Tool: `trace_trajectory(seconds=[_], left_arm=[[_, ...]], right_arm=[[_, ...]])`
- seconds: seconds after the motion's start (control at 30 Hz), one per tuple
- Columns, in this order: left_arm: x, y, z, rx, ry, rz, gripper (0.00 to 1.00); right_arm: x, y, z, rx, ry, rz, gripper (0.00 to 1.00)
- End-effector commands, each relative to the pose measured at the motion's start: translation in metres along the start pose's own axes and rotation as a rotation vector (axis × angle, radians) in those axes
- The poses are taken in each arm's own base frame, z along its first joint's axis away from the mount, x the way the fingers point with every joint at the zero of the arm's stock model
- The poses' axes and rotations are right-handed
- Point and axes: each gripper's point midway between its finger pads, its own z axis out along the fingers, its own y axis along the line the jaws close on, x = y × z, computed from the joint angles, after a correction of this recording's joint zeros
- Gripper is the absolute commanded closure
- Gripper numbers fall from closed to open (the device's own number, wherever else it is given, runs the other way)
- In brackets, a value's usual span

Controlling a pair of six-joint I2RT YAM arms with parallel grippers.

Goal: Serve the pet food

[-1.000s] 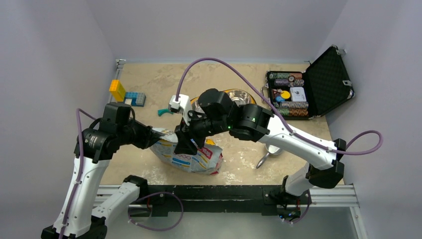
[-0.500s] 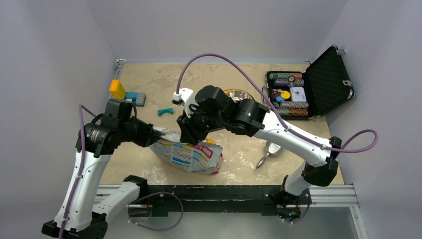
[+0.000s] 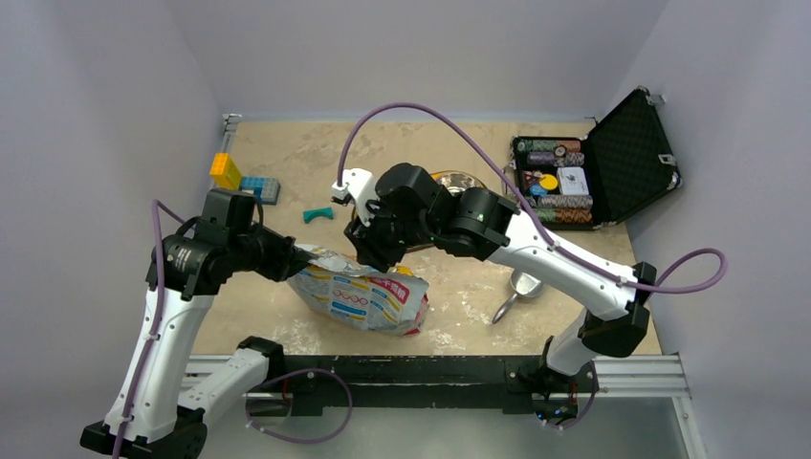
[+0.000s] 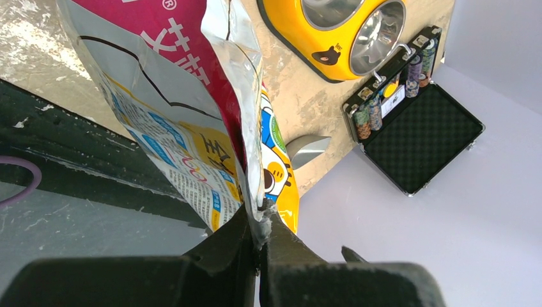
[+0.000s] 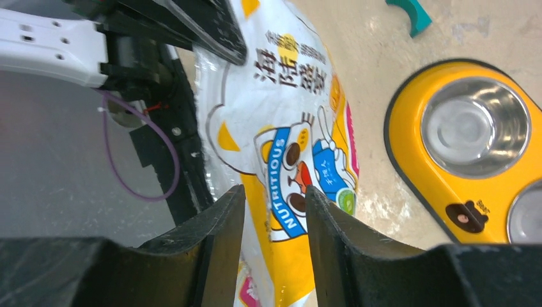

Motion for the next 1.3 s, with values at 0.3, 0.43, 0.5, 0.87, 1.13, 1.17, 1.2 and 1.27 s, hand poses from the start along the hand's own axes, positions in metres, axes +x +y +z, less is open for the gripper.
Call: trace_trajectory(seconds=[0.3,0.43,0.5,0.87,1.13,1.17,1.2,1.27], left_arm=[[0.011,-0.024,-0.01,0.082,0.064,0.005,0.93],[0.011,-0.025,-0.01,0.083,0.066,0.008,0.93],[0.011,-0.024,-0.01,0.079,0.068,0.007,0.93],[0.012,-0.024,-0.009,0.077,0.078,0.009,0.93],[0.012,-0.025,-0.009,0.078,0.077,0.007,0.93],[0.012,-0.025,-0.009,0.077,0.077,0.006,0.93],[0.012,-0.025,-0.009,0.076,0.077,0.006,0.93],[0.012,-0.025,-0.008,0.075,0.08,0.006,0.93]], right_arm=[[-0.023,0.027,-0.015,-0.146,-0.076,-0.123,0.57],[-0.017,0.024,-0.005,-0.135,-0.044,-0.14,0.59],[-0.015,0.024,-0.002,-0.136,-0.038,-0.149,0.6],[-0.005,0.015,0.01,-0.093,-0.007,-0.185,0.63],[0.009,0.009,0.018,-0.048,0.015,-0.26,0.65],[0.011,0.008,0.018,-0.047,0.015,-0.269,0.65],[0.011,0.009,0.018,-0.044,0.008,-0.277,0.65],[0.011,0.009,0.016,-0.045,-0.003,-0.29,0.65]])
